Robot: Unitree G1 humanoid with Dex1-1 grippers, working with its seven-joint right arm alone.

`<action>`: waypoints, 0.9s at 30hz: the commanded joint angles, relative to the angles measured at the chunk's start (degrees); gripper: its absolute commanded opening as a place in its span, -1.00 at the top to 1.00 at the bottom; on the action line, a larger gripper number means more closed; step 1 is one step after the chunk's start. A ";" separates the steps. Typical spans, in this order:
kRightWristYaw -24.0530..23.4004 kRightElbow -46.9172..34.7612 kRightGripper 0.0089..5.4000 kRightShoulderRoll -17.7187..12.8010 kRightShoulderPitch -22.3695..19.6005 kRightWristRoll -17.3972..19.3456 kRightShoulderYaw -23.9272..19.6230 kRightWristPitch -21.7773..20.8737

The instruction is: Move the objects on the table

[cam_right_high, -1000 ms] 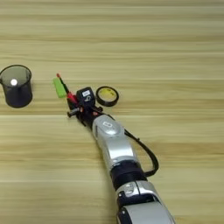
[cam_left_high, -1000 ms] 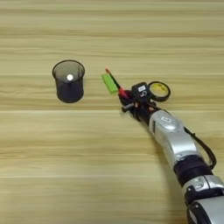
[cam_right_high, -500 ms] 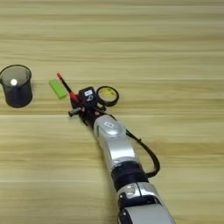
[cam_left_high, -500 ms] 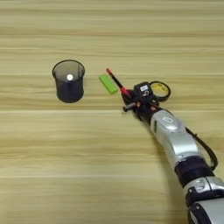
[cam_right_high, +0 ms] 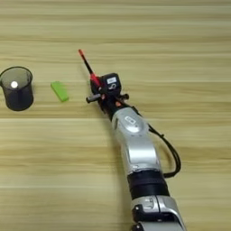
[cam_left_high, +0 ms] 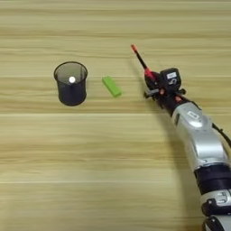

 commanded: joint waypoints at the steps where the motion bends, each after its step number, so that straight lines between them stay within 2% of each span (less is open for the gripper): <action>1: -1.73 -4.37 0.72 -4.09 -2.16 1.18 -4.00 -0.13; 6: -2.98 -2.41 0.72 -6.73 -1.34 1.66 -7.41 0.45; 11: -4.13 1.49 0.72 -7.19 -1.93 1.76 -8.94 0.02; 27: -4.41 15.10 0.72 -7.22 -4.02 0.71 -7.20 -0.73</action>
